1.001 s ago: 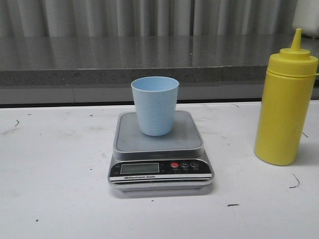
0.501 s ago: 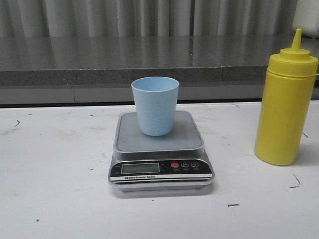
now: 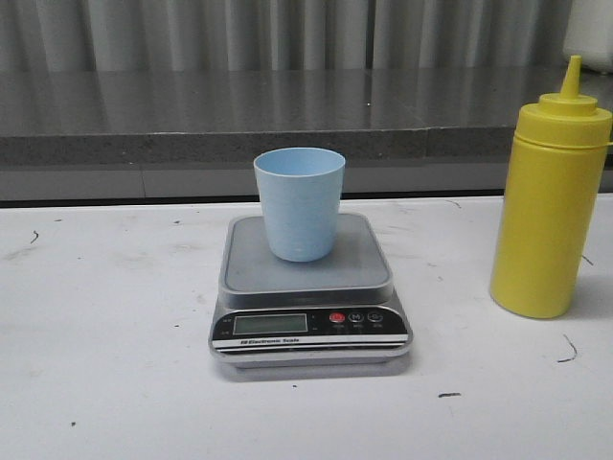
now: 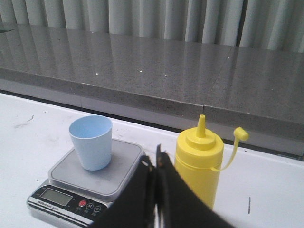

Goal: Pour seasoning into cup on scale with both arms

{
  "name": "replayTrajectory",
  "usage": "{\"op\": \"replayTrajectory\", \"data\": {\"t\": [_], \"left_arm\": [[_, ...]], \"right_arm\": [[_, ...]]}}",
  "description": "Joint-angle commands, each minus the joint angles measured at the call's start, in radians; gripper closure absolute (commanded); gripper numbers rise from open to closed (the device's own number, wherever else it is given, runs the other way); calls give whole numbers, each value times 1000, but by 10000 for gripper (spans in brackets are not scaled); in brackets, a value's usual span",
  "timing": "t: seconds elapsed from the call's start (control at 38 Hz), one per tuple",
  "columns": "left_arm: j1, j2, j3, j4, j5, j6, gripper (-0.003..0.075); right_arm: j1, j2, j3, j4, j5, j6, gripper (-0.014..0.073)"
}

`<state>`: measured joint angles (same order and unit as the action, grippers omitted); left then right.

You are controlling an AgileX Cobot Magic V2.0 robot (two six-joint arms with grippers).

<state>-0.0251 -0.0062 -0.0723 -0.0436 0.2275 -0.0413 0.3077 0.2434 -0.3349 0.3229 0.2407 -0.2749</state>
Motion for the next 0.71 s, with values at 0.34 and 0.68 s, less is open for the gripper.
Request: {"op": "replayTrajectory", "data": {"t": [0.34,0.68], "left_arm": [[12,-18,100,-64,-240,-2,740],[12,-18,100,-64,-193,-2,740]], "right_arm": [[-6,5,-37,-2,-79,-10,704],[-6,5,-37,-2,-79,-10,704]]}}
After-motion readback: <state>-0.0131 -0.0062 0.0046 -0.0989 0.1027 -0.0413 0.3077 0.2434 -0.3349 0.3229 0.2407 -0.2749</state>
